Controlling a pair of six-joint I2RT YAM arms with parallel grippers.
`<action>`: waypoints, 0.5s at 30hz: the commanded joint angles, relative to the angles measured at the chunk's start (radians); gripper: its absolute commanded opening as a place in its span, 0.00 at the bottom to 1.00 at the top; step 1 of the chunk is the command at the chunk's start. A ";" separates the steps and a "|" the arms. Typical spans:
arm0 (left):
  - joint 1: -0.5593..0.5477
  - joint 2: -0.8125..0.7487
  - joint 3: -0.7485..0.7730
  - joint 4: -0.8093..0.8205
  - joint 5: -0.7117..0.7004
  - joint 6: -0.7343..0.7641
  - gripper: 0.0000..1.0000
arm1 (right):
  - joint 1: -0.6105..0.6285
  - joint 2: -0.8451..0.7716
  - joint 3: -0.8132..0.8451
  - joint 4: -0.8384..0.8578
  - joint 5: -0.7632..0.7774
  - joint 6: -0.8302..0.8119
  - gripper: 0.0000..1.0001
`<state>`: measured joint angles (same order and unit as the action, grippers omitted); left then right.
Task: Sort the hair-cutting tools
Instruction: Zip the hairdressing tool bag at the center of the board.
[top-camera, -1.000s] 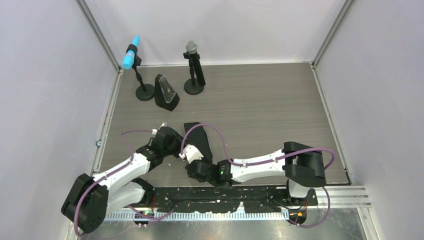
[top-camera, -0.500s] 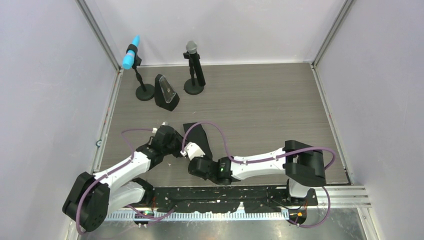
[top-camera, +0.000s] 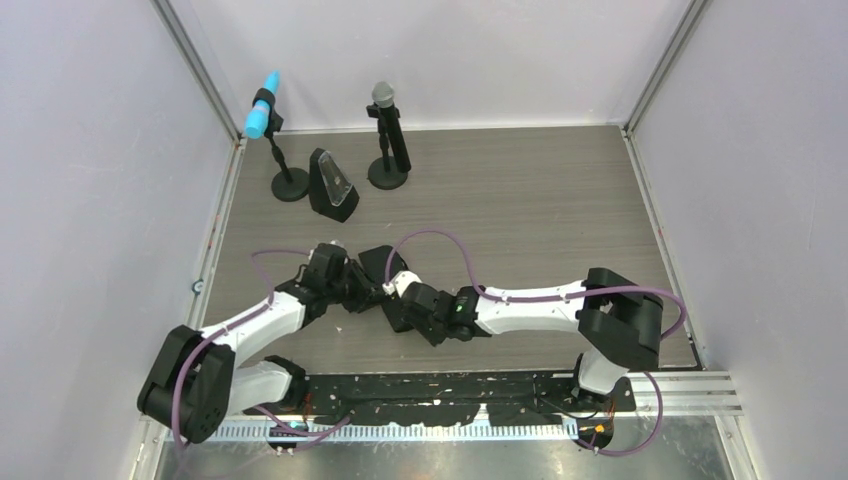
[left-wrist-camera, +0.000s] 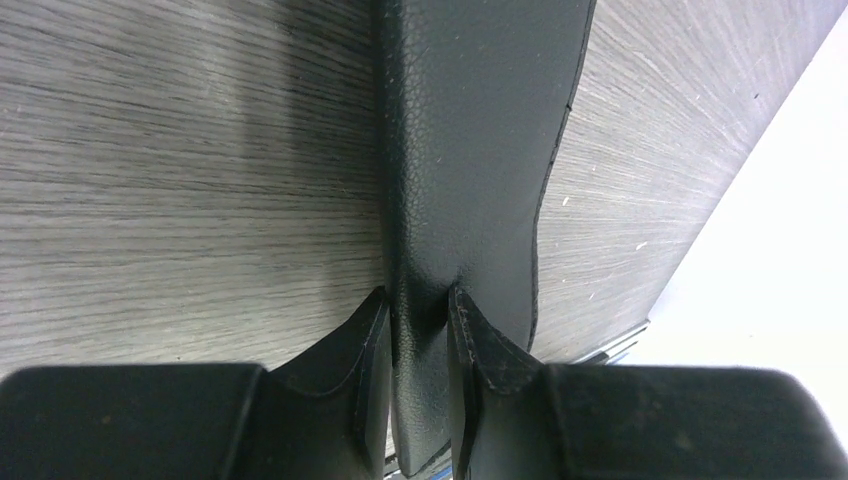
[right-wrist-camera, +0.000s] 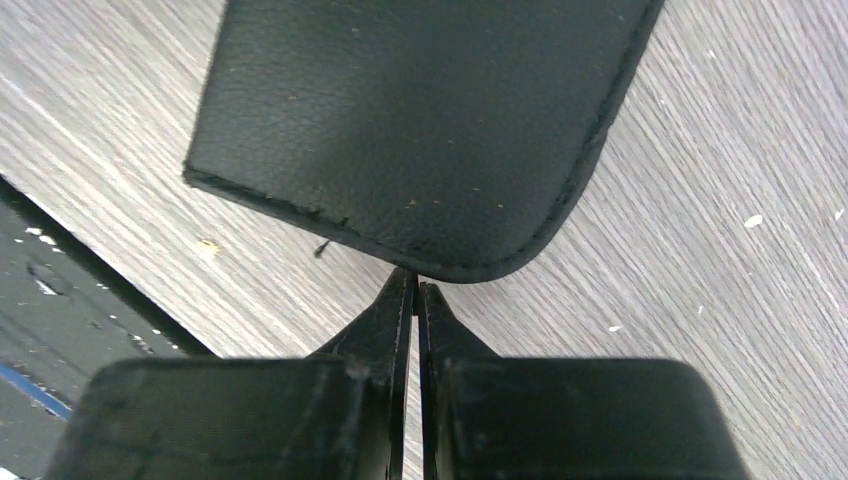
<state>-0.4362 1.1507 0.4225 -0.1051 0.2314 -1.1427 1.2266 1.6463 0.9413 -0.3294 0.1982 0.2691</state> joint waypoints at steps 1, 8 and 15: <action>0.019 0.056 0.025 -0.048 -0.039 0.110 0.04 | -0.033 -0.012 -0.030 -0.132 -0.026 -0.027 0.05; 0.019 0.173 0.147 -0.075 -0.003 0.225 0.38 | -0.033 0.004 0.005 -0.078 -0.089 0.009 0.05; 0.022 0.058 0.197 -0.236 -0.161 0.243 0.61 | -0.033 0.100 0.140 0.032 -0.153 0.087 0.05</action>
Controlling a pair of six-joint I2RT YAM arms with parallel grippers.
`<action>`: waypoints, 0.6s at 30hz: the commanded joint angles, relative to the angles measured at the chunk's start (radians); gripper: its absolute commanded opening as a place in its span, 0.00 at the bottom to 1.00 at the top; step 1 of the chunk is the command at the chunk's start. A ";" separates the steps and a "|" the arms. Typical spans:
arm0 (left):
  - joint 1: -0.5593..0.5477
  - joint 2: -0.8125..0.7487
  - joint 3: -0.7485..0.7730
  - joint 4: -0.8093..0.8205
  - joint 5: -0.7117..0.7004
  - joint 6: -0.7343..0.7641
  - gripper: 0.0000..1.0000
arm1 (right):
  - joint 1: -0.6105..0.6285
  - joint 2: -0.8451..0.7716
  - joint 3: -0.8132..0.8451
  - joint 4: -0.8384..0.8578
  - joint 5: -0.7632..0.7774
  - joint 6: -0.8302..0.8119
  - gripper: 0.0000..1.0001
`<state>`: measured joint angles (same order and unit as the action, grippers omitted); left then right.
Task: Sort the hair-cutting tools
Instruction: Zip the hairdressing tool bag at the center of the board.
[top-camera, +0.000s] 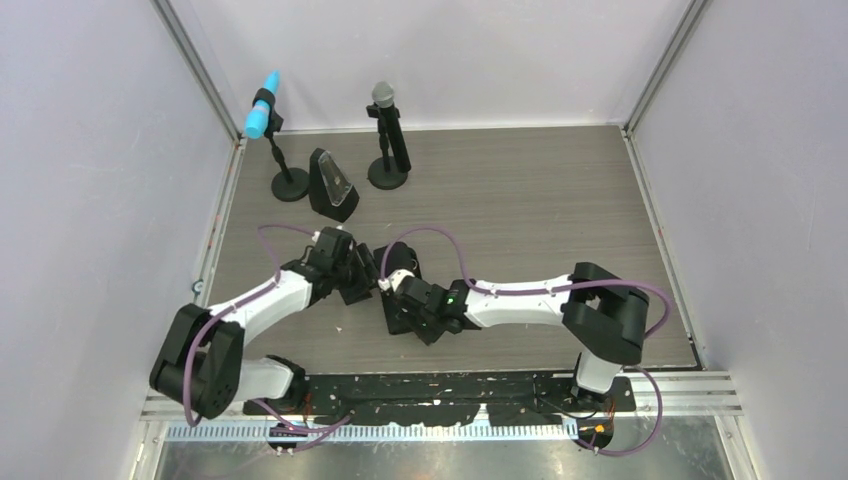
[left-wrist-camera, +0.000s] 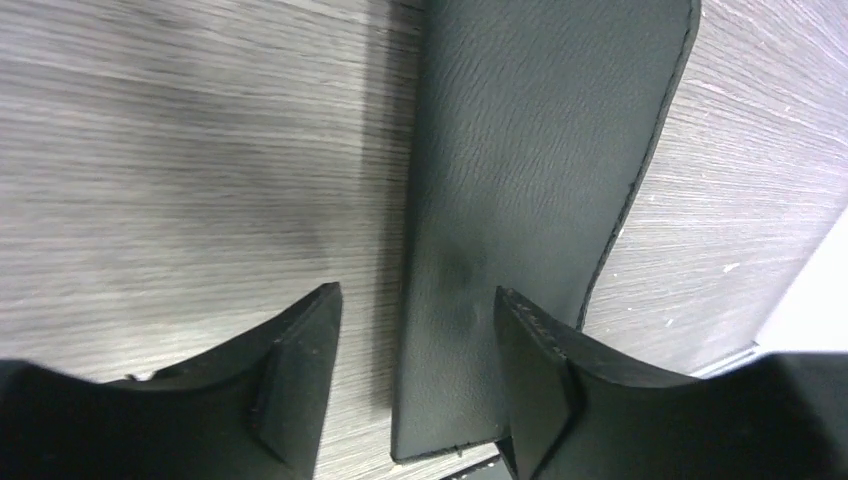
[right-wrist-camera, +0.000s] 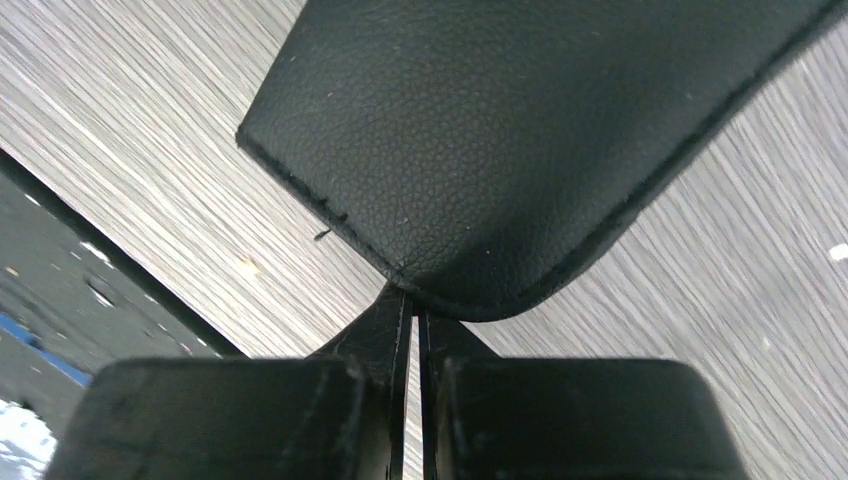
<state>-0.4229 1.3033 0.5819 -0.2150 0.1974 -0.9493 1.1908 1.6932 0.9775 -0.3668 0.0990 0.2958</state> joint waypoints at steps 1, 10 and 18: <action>0.011 -0.125 0.029 -0.155 -0.142 0.042 0.62 | 0.003 0.084 0.137 0.072 -0.057 0.067 0.05; 0.021 -0.435 -0.157 -0.213 -0.151 -0.094 0.68 | 0.003 0.169 0.217 0.162 -0.060 0.147 0.05; 0.020 -0.480 -0.290 -0.060 -0.031 -0.256 0.67 | 0.003 0.192 0.209 0.208 -0.071 0.175 0.05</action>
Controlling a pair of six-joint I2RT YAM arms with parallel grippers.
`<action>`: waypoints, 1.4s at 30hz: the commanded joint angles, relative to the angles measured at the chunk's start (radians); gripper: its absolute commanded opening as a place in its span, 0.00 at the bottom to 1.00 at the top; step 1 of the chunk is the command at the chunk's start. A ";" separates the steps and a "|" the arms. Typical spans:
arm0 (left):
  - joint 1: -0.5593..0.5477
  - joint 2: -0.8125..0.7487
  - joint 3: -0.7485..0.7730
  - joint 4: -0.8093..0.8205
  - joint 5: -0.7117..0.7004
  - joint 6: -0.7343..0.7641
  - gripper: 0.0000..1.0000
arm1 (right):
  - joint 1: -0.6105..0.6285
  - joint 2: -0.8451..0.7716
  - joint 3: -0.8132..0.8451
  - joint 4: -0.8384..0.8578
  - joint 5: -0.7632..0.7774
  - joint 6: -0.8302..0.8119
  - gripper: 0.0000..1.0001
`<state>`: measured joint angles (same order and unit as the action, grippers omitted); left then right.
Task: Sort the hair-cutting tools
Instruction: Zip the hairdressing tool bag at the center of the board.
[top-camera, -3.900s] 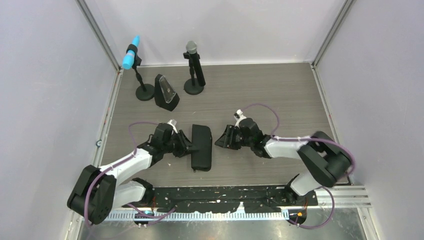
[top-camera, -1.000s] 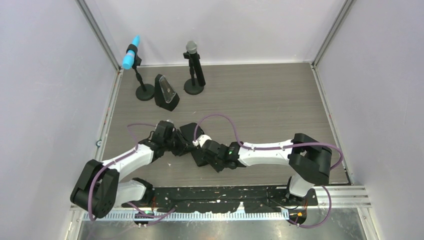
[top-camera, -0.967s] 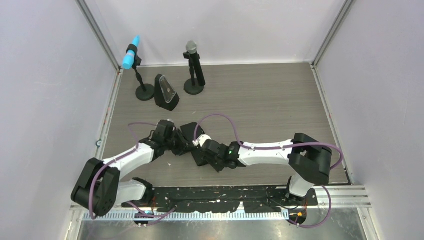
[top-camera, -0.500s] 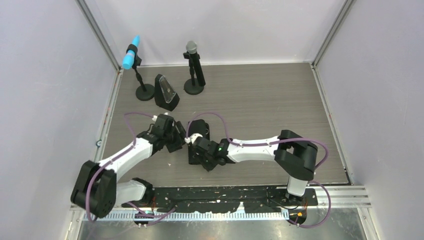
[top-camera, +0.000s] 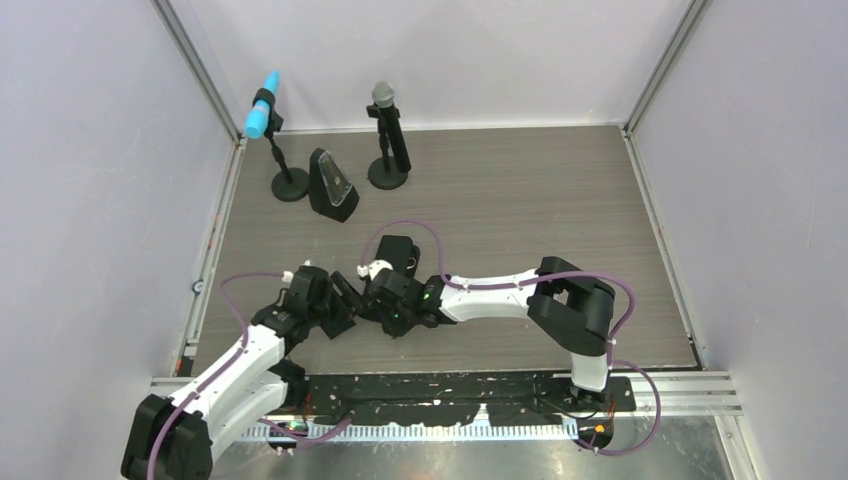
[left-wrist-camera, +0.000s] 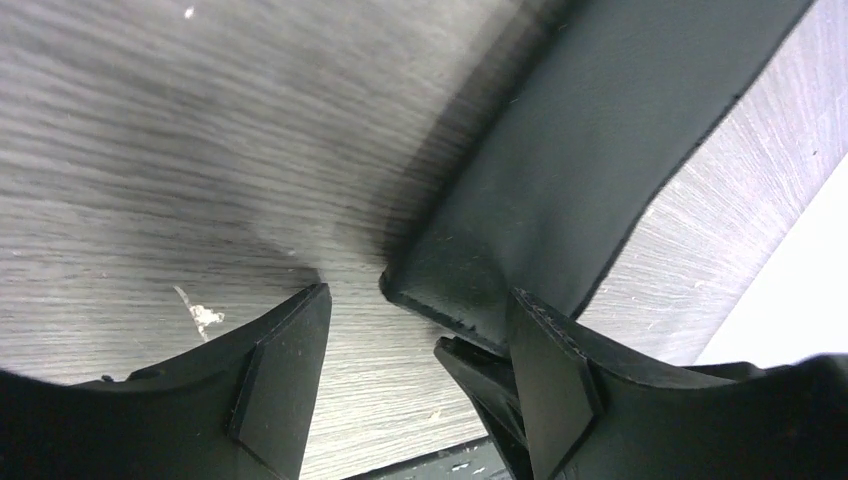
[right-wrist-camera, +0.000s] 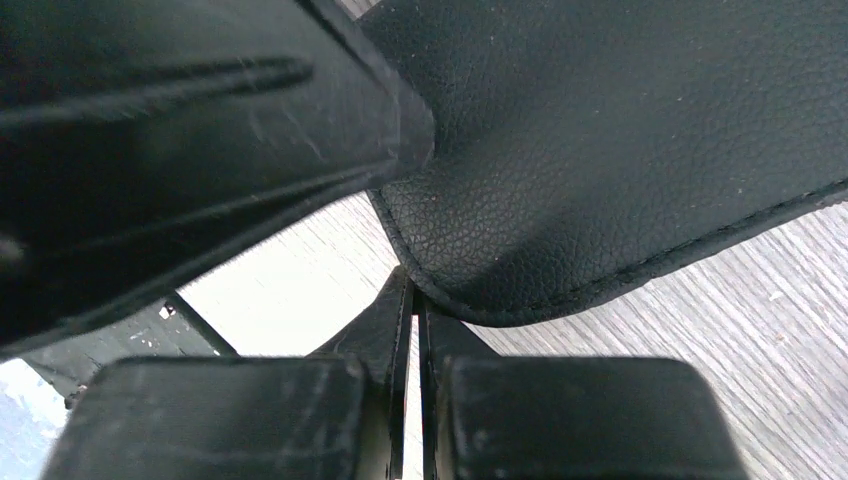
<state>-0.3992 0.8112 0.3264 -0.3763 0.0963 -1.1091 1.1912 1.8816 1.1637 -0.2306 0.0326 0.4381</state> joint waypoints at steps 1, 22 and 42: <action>-0.005 0.023 -0.037 0.113 0.082 -0.103 0.66 | 0.002 0.004 0.022 0.075 -0.004 0.036 0.05; -0.004 0.196 -0.003 0.159 0.076 -0.027 0.00 | -0.066 -0.093 -0.085 -0.098 0.045 -0.094 0.05; 0.060 0.609 0.436 0.001 0.174 0.314 0.38 | -0.165 -0.197 -0.179 -0.042 -0.061 -0.087 0.05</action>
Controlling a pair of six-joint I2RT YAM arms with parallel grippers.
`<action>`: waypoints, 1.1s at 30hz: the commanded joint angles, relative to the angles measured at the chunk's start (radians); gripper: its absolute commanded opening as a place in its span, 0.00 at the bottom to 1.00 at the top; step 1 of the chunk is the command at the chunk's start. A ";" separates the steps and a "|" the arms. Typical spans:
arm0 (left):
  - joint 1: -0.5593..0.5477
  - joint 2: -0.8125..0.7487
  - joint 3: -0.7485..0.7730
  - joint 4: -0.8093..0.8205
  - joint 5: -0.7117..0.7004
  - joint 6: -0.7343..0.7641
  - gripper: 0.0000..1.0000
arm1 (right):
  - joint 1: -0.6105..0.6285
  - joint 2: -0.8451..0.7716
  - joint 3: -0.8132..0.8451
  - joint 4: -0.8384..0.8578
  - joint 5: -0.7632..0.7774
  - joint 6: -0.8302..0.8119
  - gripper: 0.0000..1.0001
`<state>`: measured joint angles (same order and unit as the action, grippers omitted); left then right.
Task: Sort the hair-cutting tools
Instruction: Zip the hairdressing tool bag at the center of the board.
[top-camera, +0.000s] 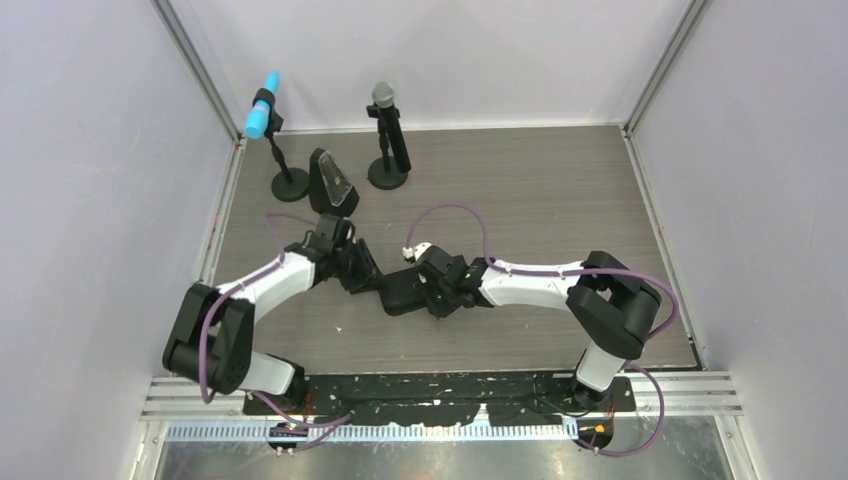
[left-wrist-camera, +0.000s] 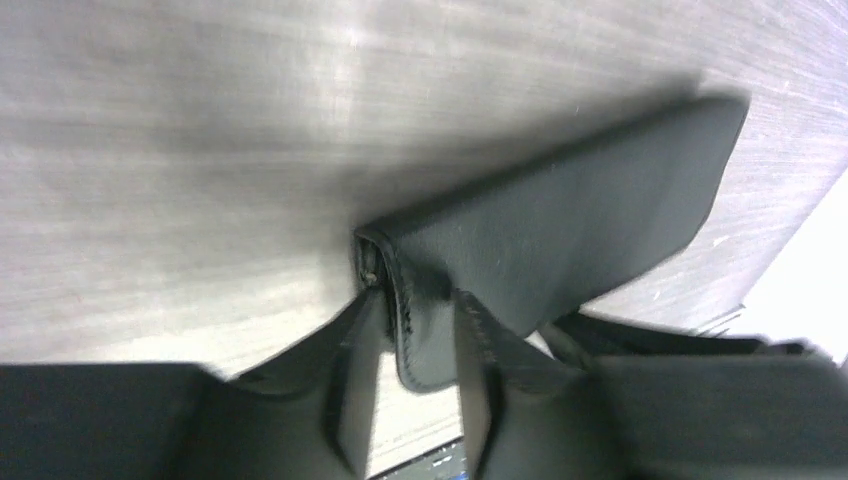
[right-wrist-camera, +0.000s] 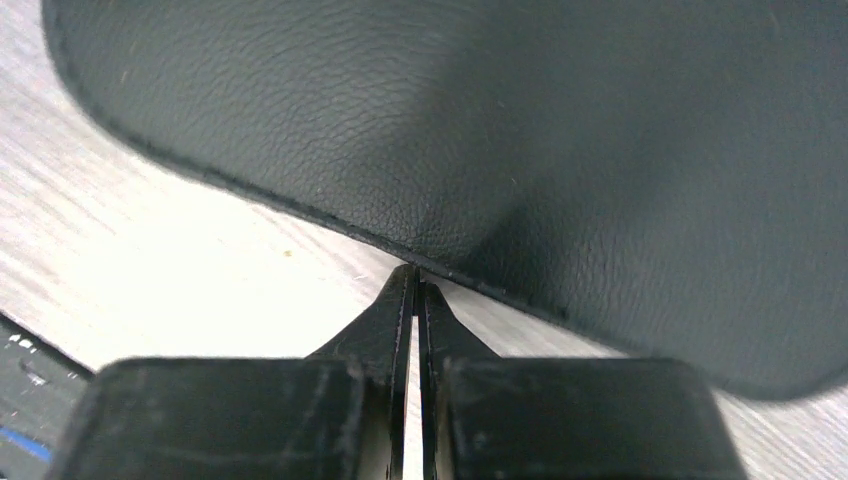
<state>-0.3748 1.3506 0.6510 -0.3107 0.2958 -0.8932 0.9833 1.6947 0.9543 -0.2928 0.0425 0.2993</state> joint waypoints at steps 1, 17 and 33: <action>0.049 0.085 0.133 -0.063 -0.018 0.099 0.42 | 0.054 0.003 0.038 0.047 -0.077 0.069 0.05; 0.076 -0.240 -0.155 0.077 0.078 -0.109 0.54 | 0.078 0.129 0.170 0.208 -0.068 0.225 0.05; 0.014 -0.089 -0.209 0.286 0.022 -0.239 0.32 | 0.087 0.124 0.144 0.214 -0.064 0.218 0.05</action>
<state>-0.3546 1.2228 0.4671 -0.1158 0.3321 -1.1004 1.0649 1.8465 1.0866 -0.1272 -0.0288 0.5114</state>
